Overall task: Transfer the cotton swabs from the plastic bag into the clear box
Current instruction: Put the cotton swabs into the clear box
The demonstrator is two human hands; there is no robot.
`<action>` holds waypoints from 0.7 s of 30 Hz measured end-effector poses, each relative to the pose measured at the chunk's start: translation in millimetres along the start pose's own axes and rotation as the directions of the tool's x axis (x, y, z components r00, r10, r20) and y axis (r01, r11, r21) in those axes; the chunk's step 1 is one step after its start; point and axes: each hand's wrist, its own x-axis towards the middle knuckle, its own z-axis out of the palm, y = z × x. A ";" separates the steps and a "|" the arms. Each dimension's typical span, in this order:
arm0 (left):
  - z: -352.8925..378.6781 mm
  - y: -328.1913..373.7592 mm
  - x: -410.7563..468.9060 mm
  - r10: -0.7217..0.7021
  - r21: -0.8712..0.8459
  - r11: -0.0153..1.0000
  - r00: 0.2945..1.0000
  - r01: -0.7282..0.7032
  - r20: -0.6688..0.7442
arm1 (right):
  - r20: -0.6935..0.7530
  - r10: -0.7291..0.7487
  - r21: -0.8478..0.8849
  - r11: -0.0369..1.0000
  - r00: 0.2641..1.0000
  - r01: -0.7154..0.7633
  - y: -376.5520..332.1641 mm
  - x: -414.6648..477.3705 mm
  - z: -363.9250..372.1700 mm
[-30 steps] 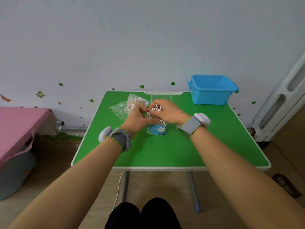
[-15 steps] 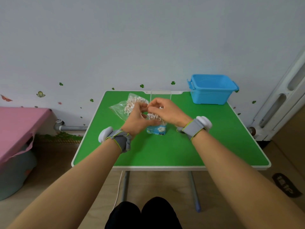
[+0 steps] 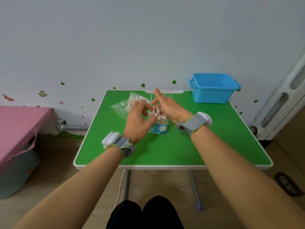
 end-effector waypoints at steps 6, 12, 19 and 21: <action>-6.7 5.0 5.0 0.118 0.091 0.989 0.993 -0.118 0.004 | 0.054 0.045 0.001 0.999 0.998 -0.045 -4.0 -0.6 -3.4; -4.8 11.8 14.3 0.148 0.173 0.969 0.975 -0.176 0.164 | 0.076 0.071 0.049 0.996 0.995 -0.075 -8.7 -3.5 -5.6; -0.9 11.3 7.2 0.289 0.289 0.899 0.941 -0.330 0.176 | 0.103 0.096 0.142 0.984 0.990 -0.110 -5.9 -0.8 -5.9; 0.6 11.2 3.1 0.309 0.308 0.874 0.919 -0.376 0.246 | 0.096 0.112 0.103 0.987 0.989 -0.122 -5.7 -1.0 -7.1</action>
